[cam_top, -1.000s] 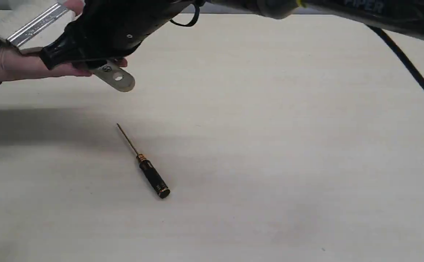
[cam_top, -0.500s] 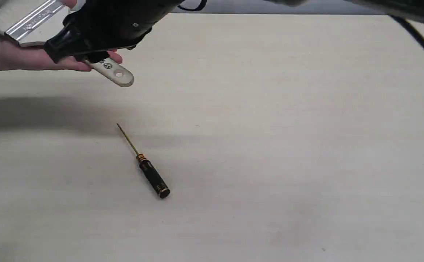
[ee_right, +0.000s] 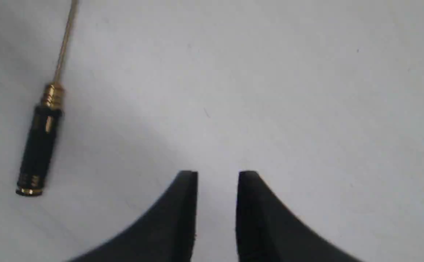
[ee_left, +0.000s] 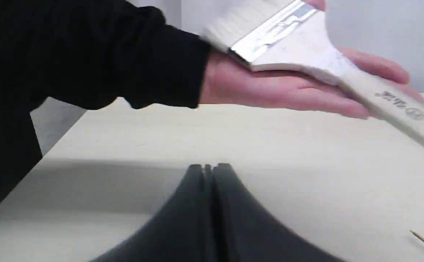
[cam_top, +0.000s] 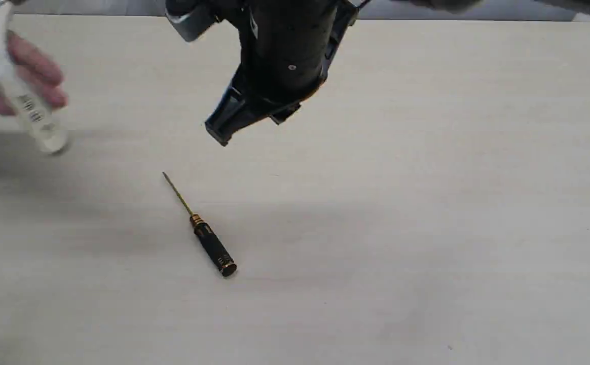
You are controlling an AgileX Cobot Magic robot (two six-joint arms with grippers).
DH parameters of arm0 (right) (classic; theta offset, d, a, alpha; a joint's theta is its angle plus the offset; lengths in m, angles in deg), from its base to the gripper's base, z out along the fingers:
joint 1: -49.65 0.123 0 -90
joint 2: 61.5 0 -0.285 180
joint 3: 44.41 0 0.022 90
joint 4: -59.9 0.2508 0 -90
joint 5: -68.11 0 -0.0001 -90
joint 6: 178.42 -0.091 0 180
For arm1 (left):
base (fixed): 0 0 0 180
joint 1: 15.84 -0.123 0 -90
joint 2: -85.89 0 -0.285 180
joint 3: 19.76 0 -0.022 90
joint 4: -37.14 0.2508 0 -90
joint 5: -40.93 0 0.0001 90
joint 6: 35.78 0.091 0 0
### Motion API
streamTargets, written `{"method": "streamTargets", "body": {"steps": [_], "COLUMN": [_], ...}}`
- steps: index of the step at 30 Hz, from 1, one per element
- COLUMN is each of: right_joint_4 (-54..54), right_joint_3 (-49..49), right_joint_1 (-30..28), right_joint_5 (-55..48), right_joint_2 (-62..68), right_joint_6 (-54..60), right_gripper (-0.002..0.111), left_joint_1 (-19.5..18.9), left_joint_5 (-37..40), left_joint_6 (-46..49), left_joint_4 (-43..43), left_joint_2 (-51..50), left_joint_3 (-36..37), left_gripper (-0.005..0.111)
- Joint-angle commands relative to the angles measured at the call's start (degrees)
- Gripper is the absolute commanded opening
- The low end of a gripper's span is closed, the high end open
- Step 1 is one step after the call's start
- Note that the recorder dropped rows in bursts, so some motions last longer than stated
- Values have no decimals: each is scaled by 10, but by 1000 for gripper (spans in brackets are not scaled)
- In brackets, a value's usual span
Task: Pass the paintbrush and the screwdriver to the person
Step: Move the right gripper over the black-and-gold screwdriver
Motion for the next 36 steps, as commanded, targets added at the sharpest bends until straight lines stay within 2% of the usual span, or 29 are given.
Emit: {"method": "streamTargets", "body": {"steps": [1,11,17,32,36], "right_joint_4": [-16,51,149,183,232], "right_joint_3": [-50,-252,-339,-349,-349], "right_joint_1": [-8,-102,-113,-113,-113], "right_joint_5": [18,145,204,237,252], "right_joint_2": [-18,-140,-192,-179,-178], "right_joint_6": [-6,15,105,123,167], "right_gripper": [6,4,4,4,4], "left_joint_1": [5,5,5,5,5], "left_joint_5": [-6,-6,-6,-6,-6], "left_joint_6": [-1,-1,-1,-1,-1], "left_joint_4": [-3,-3,-3,-1,-1], "left_joint_2": [1,1,1,1,1], "left_joint_3": [1,1,1,1,1], "left_gripper": [0,0,0,0,0]}}
